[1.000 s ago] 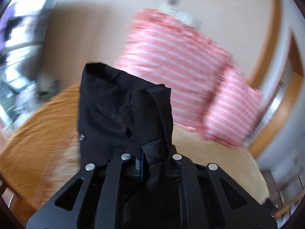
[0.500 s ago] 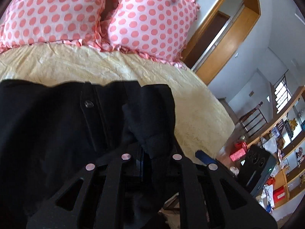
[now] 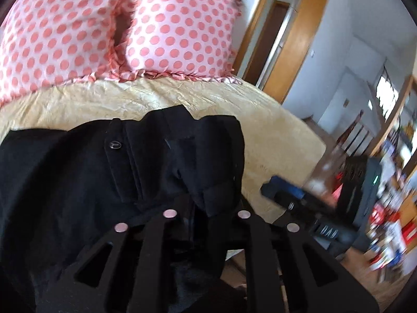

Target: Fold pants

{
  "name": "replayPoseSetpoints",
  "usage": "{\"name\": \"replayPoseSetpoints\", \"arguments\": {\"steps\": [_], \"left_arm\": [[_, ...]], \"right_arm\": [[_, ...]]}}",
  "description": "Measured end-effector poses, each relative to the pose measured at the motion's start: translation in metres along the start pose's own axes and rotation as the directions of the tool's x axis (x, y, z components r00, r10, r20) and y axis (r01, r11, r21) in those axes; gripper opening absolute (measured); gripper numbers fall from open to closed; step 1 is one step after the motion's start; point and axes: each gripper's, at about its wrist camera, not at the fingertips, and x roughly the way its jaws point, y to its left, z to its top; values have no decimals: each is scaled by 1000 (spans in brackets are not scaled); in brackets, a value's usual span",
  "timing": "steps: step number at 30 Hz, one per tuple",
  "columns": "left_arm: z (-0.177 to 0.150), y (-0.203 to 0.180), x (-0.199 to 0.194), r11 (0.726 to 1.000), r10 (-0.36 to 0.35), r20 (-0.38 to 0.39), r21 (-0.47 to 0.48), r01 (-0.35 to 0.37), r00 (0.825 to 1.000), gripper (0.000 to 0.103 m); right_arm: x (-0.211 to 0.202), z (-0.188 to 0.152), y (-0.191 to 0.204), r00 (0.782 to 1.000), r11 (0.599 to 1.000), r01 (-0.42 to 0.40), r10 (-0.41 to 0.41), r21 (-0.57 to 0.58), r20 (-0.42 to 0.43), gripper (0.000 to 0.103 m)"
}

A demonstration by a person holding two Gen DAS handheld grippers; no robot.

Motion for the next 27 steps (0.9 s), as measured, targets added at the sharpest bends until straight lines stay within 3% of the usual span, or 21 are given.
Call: {"name": "replayPoseSetpoints", "arguments": {"steps": [2, 4, 5, 6, 8, 9, 11, 12, 14, 17, 19, 21, 23, 25, 27], "left_arm": [[-5, -6, 3, 999, 12, -14, 50, -11, 1000, 25], [-6, -10, -6, 996, -19, -3, 88, 19, 1000, 55], [-7, -12, -19, 995, -18, 24, 100, 16, 1000, 79], [-8, -13, -29, 994, -21, 55, 109, 15, 998, 88], [-9, -6, -58, 993, -27, 139, 116, 11, 990, 91], [-10, 3, -72, 995, 3, 180, 99, -21, 984, 96], [-14, 27, -87, 988, 134, 234, 42, -147, 963, 97], [-18, 42, -89, 972, 226, 235, 9, -234, 945, 97], [-23, 65, -87, 938, 346, 200, -49, -344, 917, 97], [-36, 90, -83, 914, 403, 149, -120, -388, 903, 97], [-41, 92, -81, 909, 413, 141, -117, -399, 900, 97], [-46, 91, -76, 895, 446, 126, -87, -438, 886, 97], [-51, 93, -68, 882, 471, 86, -66, -467, 878, 97], [-59, 102, -62, 878, 475, 28, -79, -472, 879, 97], [-67, 115, -55, 887, 444, -26, -130, -444, 896, 98]], "right_arm": [[-2, 5, 0, 1000, 1000, 11, -11, -3, 15, 82], [-5, 8, 1, 999, 1000, 22, -22, -9, 30, 82], [-8, 12, 3, 998, 999, 32, -31, -20, 46, 82], [-10, 14, 5, 998, 999, 38, -36, -30, 56, 81], [-17, 21, 11, 994, 997, 50, -44, -63, 97, 81], [-22, 25, 17, 992, 996, 42, -31, -83, 126, 81], [-27, 31, 32, 986, 992, 1, 19, -123, 164, 81], [-28, 34, 42, 983, 988, -34, 60, -152, 175, 81], [-20, 34, 68, 979, 969, -105, 141, -224, 150, 81], [6, 26, 108, 980, 927, -160, 191, -339, 59, 80], [22, 21, 125, 981, 906, -170, 192, -387, 19, 80], [38, 15, 136, 985, 891, -162, 170, -423, -19, 80], [55, 9, 137, 993, 895, -119, 99, -430, -68, 80], [67, 3, 128, 992, 907, -80, 32, -413, -122, 80], [80, -10, 113, 980, 918, -37, -45, -395, -196, 80]]}}
